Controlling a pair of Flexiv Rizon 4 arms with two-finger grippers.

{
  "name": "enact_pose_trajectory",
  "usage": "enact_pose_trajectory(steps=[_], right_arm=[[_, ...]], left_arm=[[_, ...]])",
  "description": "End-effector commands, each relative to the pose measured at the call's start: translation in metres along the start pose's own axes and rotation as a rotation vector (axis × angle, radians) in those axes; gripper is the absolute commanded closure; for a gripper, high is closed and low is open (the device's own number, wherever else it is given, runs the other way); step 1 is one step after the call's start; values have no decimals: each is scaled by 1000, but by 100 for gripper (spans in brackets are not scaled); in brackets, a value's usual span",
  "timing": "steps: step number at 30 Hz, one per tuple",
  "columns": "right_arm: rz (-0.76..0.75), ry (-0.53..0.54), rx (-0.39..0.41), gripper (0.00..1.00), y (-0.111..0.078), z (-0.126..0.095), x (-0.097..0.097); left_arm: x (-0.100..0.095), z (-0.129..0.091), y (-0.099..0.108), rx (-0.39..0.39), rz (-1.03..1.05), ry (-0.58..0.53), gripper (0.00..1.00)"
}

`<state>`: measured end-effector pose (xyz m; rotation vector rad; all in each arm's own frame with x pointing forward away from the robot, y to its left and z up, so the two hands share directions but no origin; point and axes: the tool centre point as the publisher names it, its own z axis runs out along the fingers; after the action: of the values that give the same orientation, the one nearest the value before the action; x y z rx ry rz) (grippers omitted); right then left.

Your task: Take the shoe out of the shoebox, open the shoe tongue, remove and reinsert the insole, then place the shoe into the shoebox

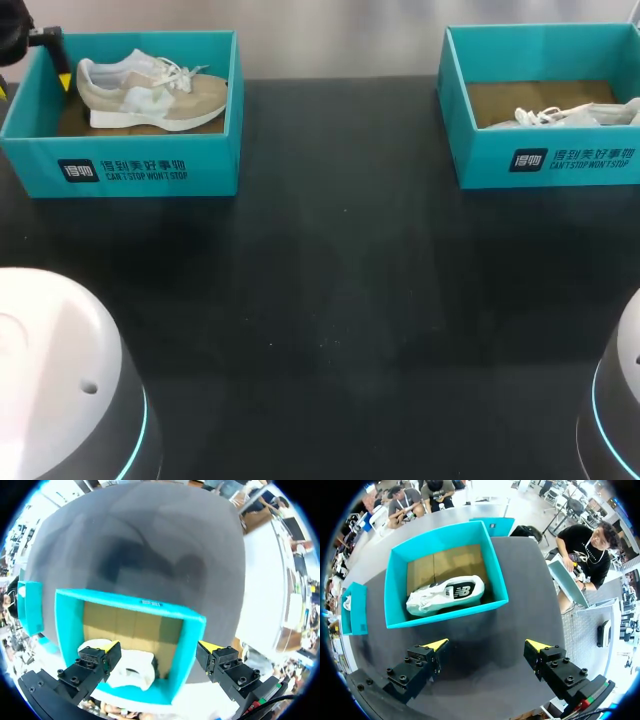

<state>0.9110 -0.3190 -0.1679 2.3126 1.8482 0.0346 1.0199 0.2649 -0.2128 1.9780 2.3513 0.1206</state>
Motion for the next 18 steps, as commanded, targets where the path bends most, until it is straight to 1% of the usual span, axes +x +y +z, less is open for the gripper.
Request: enact_pose_trajectory(steps=[1, 7, 9, 12, 18], right_arm=[[1, -2, -1, 0, 0, 0, 1], [1, -2, -1, 0, 0, 0, 1], [1, -2, -1, 0, 0, 0, 1], [1, -2, -1, 0, 0, 0, 1], [1, -2, -1, 0, 0, 0, 1]], left_arm=[[4, 8, 42, 25, 34, 12, 0], [11, 18, 71, 11, 76, -1, 0], [11, 22, 78, -3, 113, -8, 0], [8, 26, 98, -16, 162, -21, 0], [8, 26, 98, -16, 162, -21, 0]])
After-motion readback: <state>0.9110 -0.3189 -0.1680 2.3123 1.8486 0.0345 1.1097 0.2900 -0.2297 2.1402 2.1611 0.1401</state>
